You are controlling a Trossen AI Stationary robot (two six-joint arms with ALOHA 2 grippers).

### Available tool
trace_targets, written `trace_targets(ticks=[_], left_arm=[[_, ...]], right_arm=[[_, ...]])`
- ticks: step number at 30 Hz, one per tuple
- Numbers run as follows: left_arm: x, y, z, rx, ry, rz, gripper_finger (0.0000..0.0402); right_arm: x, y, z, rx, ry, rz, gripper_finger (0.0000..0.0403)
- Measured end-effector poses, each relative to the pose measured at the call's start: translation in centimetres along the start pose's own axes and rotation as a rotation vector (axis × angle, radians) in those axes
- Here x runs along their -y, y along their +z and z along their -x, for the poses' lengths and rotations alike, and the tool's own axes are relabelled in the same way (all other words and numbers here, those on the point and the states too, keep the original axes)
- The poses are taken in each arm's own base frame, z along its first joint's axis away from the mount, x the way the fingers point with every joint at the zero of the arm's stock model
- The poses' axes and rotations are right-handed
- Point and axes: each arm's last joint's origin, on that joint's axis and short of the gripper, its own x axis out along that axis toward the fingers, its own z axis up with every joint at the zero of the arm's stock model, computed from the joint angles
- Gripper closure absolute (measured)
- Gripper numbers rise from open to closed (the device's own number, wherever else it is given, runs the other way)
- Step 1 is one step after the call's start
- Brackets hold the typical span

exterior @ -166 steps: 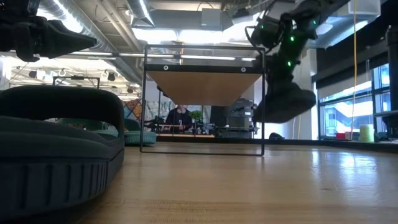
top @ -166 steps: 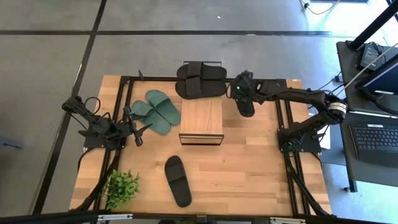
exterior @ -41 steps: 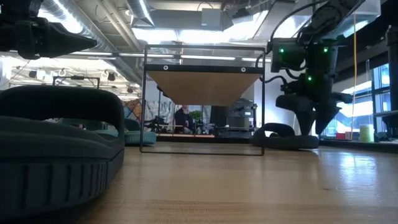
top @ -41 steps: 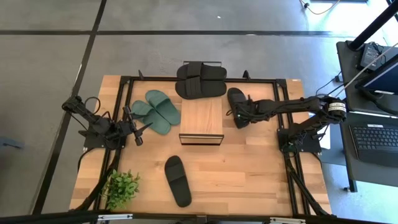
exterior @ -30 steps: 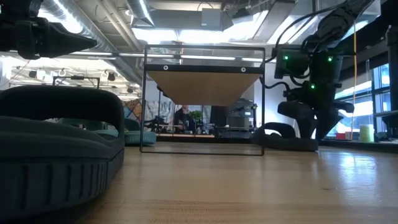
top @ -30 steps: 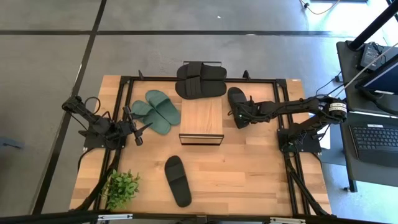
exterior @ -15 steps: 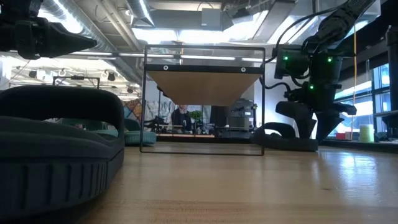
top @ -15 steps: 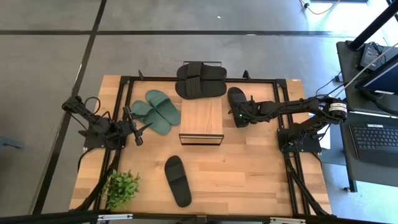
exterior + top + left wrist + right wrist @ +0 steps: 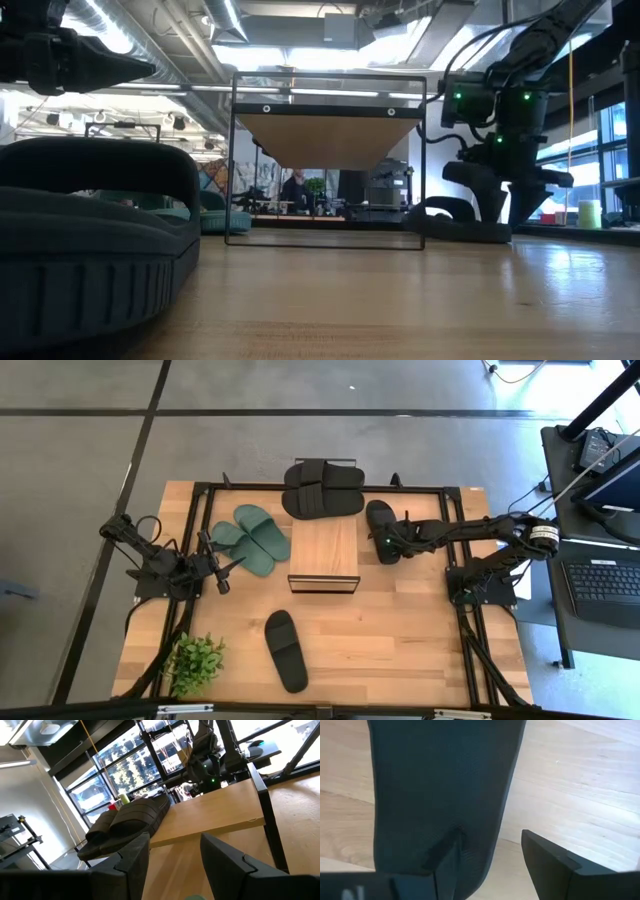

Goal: Pick and place slides into the shelf
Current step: Put the black slide under the shelf

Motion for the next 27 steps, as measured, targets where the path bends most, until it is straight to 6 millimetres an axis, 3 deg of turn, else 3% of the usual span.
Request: trace_targets(ticks=[18, 27], left_arm=[[0.0, 0.0, 0.0, -0.001, 0.000, -0.001, 0.0233], [0.0, 0.0, 0.0, -0.001, 0.000, -0.001, 0.0233]], right_arm=[[1.0, 1.7, -0.5, -0.054, 0.064, -0.023, 0.0194], [1.2, 1.9, -0.6, -0.059, 0.073, 0.000, 0.0235]])
